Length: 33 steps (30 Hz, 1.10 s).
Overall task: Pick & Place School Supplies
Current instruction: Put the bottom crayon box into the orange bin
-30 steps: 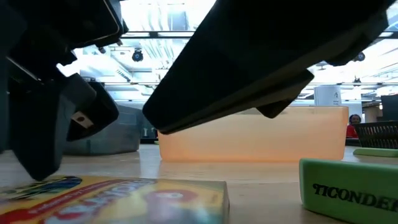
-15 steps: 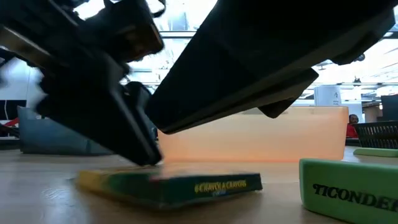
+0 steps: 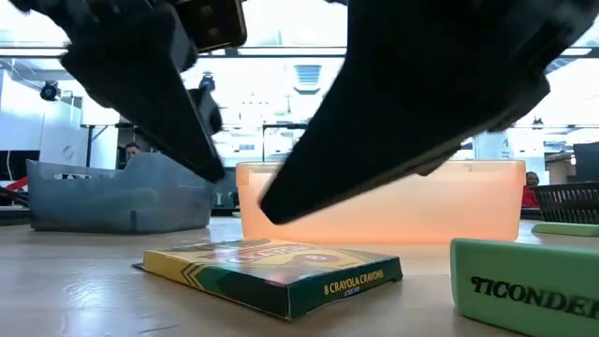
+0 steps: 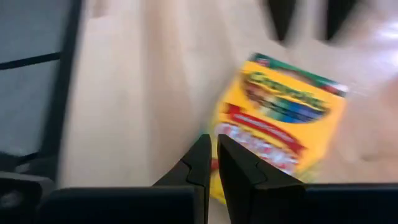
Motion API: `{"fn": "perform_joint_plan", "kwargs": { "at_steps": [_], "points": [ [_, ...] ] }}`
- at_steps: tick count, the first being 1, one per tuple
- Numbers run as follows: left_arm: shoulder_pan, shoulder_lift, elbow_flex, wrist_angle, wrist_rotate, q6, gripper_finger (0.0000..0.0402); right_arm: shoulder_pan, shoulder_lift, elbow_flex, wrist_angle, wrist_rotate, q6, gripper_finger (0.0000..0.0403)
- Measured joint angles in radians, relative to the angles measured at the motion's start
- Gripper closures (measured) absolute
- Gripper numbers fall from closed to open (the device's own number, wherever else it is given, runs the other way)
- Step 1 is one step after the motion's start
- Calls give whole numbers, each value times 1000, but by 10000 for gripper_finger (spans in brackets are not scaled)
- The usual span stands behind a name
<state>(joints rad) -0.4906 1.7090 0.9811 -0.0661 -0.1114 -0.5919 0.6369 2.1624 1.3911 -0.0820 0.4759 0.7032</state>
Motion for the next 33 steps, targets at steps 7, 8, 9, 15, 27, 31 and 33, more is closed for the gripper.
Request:
{"fn": "perform_joint_plan", "kwargs": {
  "at_steps": [7,8,9,15,27,31,33],
  "points": [
    [-26,-22,-22,-12,32,-307,268,-11,0,0,-181,112,92,376],
    [-28,-18,-22,-9,43,-388,268,-12,0,0,-195,113,99,376],
    [-29,-16,-22,-6,45,-478,268,-15,0,0,-205,115,102,376],
    [-35,-22,-22,4,48,-783,268,-21,0,-1,-207,130,98,376],
    [-100,-27,-25,145,-28,-990,268,-21,-35,5,-207,206,-14,376],
    [-156,-28,-61,196,-208,-1094,268,-23,-46,0,-240,208,-23,376],
    [-183,-28,-86,255,-289,-1128,268,-23,-47,0,-252,209,-23,376]
  ]
}}
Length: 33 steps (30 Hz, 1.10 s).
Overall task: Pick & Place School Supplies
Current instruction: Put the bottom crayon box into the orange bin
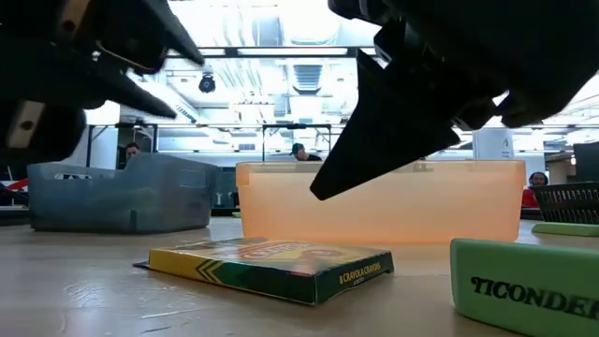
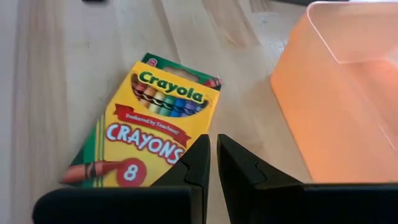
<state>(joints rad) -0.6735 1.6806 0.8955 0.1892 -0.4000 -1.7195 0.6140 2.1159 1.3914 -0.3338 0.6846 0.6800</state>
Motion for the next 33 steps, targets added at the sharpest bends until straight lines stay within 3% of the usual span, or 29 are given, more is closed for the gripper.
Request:
{"fn": "perform_joint_plan", "kwargs": {
  "at_steps": [5,13,23,29,33],
  "points": [
    [-63,0,-95,209,-161,-64,268,0,0,-3,0,-1,-6,376],
    [-122,2,-146,217,-322,-172,268,-9,-42,-5,-2,-53,-70,376],
    [-119,18,-137,164,-335,-175,268,-57,-85,-5,-30,-385,-104,376],
    [-120,19,-146,166,-319,-164,268,-69,-83,-6,-21,-411,-45,376],
    [-124,19,-151,150,-295,-134,268,-81,-76,-6,88,-460,-35,376]
  ]
}}
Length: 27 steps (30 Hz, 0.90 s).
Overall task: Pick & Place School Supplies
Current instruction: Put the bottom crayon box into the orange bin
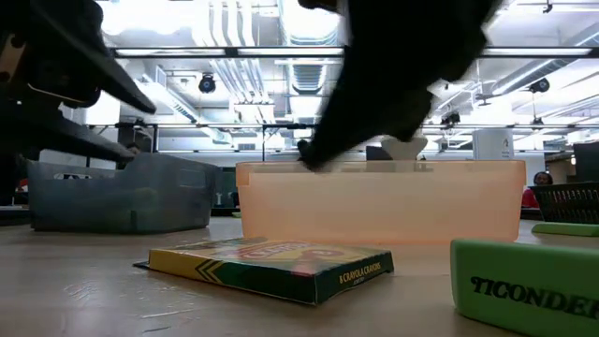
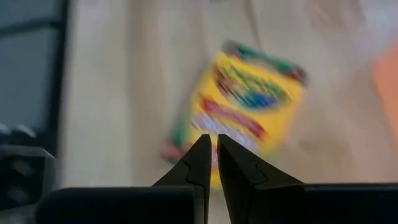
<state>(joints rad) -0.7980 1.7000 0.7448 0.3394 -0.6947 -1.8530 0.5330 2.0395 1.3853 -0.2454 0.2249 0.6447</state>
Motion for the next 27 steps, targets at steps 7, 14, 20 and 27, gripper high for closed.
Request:
{"fn": "perform_joint_plan", "kwargs": {
  "at_steps": [7,14,20,27],
  "points": [
    [-2,-4,-22,-5,54,85,268,-7,57,1,223,24,22,376],
    [-7,-19,-40,-5,69,99,268,-21,93,0,196,74,111,376],
    [-7,-19,-46,-4,76,101,268,-47,93,0,190,114,114,376],
    [-7,-19,-46,-3,78,100,268,-55,93,0,84,109,114,376]
  ]
}}
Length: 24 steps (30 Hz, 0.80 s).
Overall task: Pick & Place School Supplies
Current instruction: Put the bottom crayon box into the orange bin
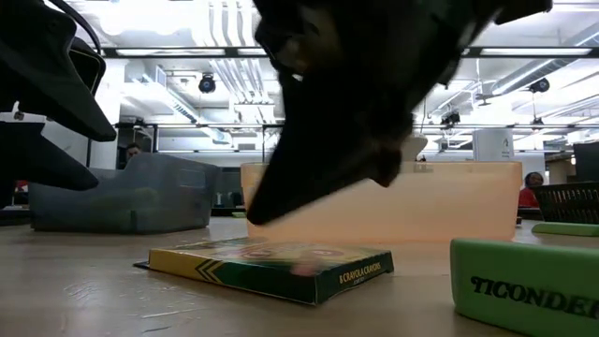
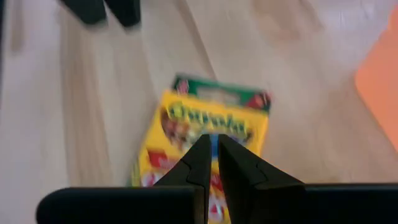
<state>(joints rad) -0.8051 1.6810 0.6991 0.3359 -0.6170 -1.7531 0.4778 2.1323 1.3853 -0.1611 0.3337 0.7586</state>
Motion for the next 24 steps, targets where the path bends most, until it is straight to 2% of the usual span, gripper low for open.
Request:
{"fn": "perform_joint_plan", "kwargs": {
  "at_steps": [14,24],
  "points": [
    [0,0,0,1,0,-2,268,3,-6,4,-160,-70,10,376],
    [0,0,1,1,-3,-5,268,36,-31,1,-249,-92,124,376]
  ]
}}
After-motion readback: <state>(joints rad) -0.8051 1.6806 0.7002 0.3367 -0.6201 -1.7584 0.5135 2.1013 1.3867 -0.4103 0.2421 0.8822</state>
